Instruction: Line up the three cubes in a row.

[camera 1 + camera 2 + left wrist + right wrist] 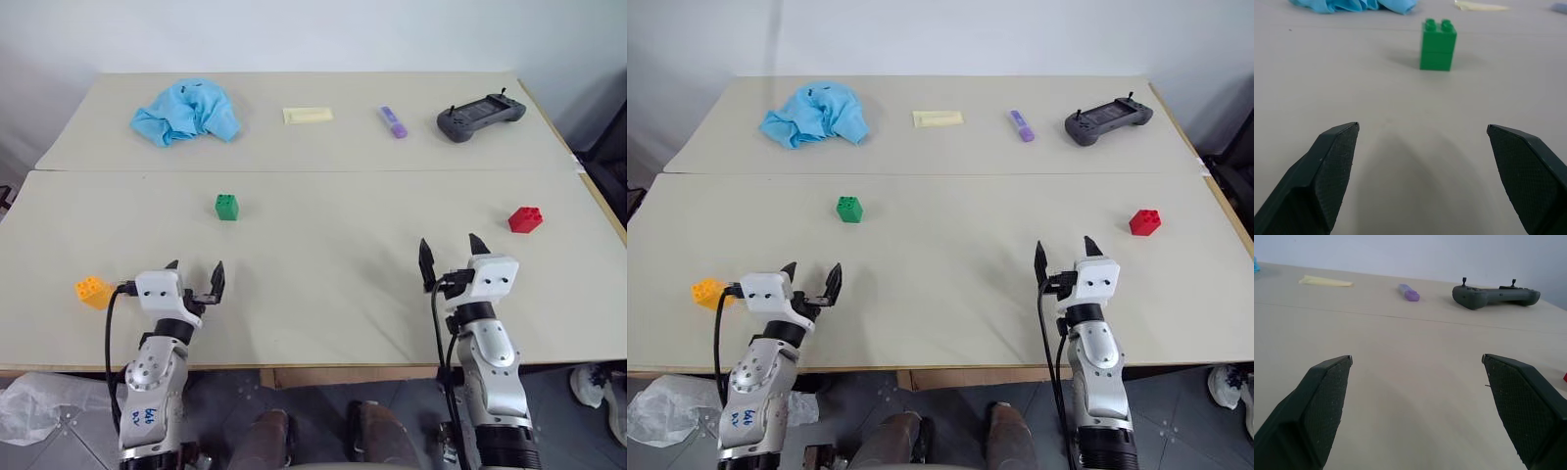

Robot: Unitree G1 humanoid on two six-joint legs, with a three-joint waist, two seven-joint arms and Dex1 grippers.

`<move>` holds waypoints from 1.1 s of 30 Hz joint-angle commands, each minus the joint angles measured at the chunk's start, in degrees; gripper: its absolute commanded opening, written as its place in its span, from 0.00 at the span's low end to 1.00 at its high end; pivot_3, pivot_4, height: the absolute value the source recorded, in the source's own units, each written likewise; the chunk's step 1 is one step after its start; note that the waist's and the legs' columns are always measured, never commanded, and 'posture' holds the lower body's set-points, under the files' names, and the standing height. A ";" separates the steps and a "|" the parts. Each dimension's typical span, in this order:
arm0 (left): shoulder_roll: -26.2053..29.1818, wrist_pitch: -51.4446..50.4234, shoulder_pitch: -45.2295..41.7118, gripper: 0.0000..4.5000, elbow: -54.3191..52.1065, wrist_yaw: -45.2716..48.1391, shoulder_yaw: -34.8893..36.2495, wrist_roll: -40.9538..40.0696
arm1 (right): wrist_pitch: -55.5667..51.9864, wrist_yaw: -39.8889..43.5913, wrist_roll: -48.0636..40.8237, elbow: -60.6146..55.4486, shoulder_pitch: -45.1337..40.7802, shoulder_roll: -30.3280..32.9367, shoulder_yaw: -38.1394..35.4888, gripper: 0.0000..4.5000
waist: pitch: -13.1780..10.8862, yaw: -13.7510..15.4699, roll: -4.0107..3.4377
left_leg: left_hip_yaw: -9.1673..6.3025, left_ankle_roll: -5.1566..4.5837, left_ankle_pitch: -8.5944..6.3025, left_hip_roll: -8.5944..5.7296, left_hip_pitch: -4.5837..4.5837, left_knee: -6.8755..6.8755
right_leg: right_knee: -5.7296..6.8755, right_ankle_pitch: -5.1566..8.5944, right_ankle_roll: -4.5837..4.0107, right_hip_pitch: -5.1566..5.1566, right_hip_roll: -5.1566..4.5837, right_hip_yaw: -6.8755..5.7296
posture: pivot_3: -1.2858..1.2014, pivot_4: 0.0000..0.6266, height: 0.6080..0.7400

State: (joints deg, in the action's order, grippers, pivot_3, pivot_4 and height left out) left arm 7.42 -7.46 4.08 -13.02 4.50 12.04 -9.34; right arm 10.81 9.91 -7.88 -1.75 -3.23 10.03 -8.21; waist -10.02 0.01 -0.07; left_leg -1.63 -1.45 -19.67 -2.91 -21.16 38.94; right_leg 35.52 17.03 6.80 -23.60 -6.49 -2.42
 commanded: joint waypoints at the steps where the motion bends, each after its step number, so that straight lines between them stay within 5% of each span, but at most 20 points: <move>1: 0.39 0.93 -0.19 0.99 -2.27 -0.47 0.59 0.27 | -0.47 0.36 -0.78 -2.84 -0.42 0.73 -0.68 1.00 | 0.00 -0.04 0.00 | 0.00 0.00 0.00 0.00 0.00 0.00 | 0.00 0.00 0.00 0.00 0.00 0.01 | 0.52 0.24 1.00; 7: 1.69 0.19 -1.58 0.99 -4.21 4.26 0.37 -4.38 | -2.19 2.15 -2.94 -5.56 -0.54 1.41 -0.77 1.00 | 0.00 0.10 0.00 | 0.00 0.00 0.00 0.01 -0.02 0.00 | -0.01 0.00 0.00 0.00 -0.02 0.01 | 0.52 0.24 1.00; 12: 16.17 3.53 -7.87 0.99 -2.68 30.70 -12.61 -5.27 | -7.45 4.41 -8.84 -16.71 6.19 7.12 -8.37 1.00 | 0.02 1.28 -0.13 | -0.09 0.00 0.00 -0.03 -0.07 0.06 | -0.01 0.02 -0.05 0.00 -0.03 -0.07 | 0.52 0.24 1.00; 17: 18.92 3.77 -16.31 0.99 2.25 45.44 -17.08 -11.26 | -7.07 4.95 -11.16 -14.70 16.12 10.52 -20.19 1.00 | 0.06 1.43 -0.20 | -0.07 -0.13 -0.04 -0.13 0.00 0.04 | -0.08 0.01 -0.02 0.12 -0.07 -0.05 | 0.52 0.24 1.00; 21: 18.60 3.81 -19.71 0.99 4.71 49.73 -19.15 -11.43 | -7.52 6.09 -12.20 -10.81 19.17 10.73 -22.89 1.00 | 0.07 0.41 -0.24 | 0.13 -0.10 -0.03 0.01 0.06 -0.09 | -0.07 0.01 -0.03 0.09 -0.02 0.04 | 0.52 0.24 1.00; 28: 17.13 3.67 -21.09 0.99 5.44 50.19 -20.16 -10.51 | -21.04 6.50 -15.18 -8.31 8.61 17.71 -21.61 1.00 | 0.07 -0.25 -0.24 | 0.62 -0.12 -0.03 0.14 0.44 -0.06 | 0.08 0.00 0.01 0.11 0.04 0.54 | 0.52 0.24 1.00; 33: 17.26 2.84 -19.15 0.99 3.38 48.68 -20.01 -10.01 | -26.06 9.82 -14.40 3.79 -5.70 25.39 -19.60 1.00 | 0.06 0.03 -0.23 | 0.64 -0.18 -0.05 0.11 0.43 -0.07 | 0.05 -0.01 0.03 0.11 0.01 0.62 | 0.52 0.24 1.00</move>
State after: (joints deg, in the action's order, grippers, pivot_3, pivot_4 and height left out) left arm 24.78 -4.88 -15.31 -7.00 53.70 -8.00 -19.57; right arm -14.52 18.44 -22.20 -0.13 -7.33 33.88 -27.93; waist -9.95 0.04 -0.31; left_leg -1.02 -1.63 -19.72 -2.78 -20.73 38.88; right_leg 35.55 17.02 6.82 -23.48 -6.48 -1.83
